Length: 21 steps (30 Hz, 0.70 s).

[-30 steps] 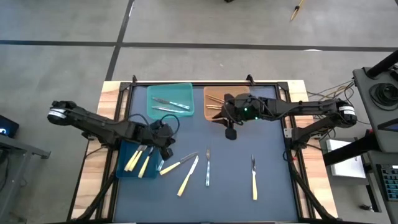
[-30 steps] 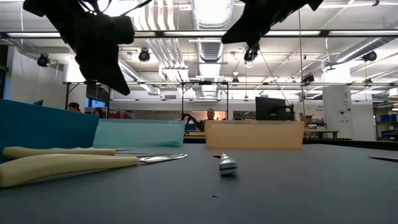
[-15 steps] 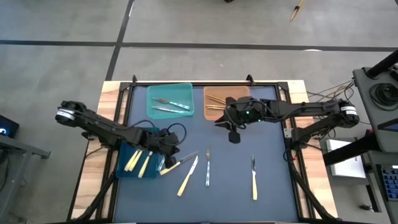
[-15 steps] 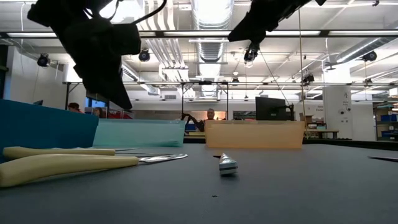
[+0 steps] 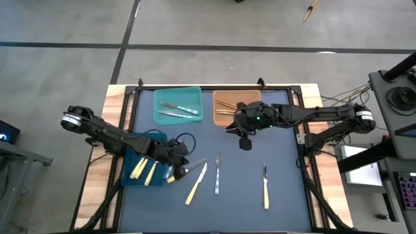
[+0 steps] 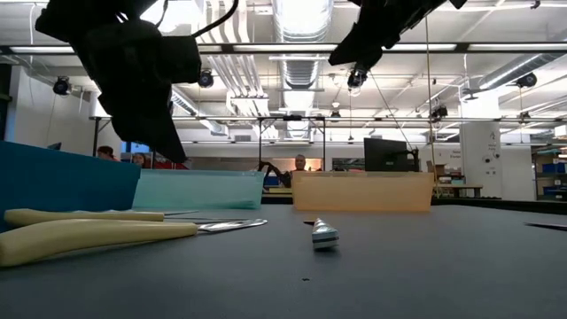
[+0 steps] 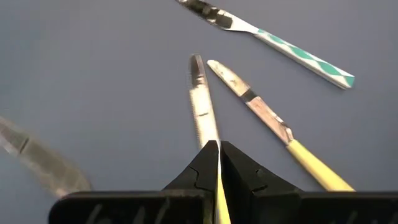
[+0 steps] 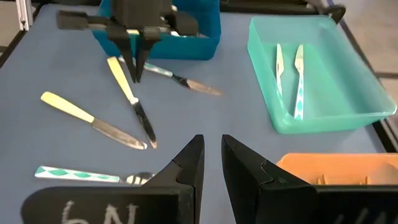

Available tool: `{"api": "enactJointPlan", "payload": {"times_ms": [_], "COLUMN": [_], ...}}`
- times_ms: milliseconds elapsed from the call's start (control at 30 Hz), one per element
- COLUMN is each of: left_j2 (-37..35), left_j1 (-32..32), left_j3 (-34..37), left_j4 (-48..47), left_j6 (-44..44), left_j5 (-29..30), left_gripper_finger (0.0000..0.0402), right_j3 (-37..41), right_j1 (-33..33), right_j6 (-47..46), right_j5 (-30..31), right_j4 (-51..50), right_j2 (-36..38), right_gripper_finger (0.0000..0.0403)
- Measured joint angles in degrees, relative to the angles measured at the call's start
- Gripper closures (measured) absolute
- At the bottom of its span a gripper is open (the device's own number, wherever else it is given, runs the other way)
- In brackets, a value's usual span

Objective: Sort silverware by color (type)
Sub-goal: Put the light yellow knife into the blue bin

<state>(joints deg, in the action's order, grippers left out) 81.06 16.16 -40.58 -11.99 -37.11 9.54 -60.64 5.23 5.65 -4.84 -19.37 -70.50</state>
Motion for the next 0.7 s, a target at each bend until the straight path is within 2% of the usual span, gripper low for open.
{"api": "enactJointPlan", "payload": {"times_ms": [433, 700], "left_j2": [7.7, 10.3], "left_j1": [3.0, 3.8], "left_j3": [0.0, 0.0], "left_j4": [6.2, 6.5], "left_j6": [-3.8, -4.1], "left_j5": [0.4, 0.4], "left_gripper_finger": [0.0401, 0.0401], "right_j3": [3.9, 4.2], "right_j1": [-4.0, -5.5], "right_j6": [-2.1, -2.2], "right_j5": [0.4, 0.5], "right_j4": [-1.0, -0.9], "right_j2": [-0.1, -0.1], "right_gripper_finger": [0.0355, 0.0355]}}
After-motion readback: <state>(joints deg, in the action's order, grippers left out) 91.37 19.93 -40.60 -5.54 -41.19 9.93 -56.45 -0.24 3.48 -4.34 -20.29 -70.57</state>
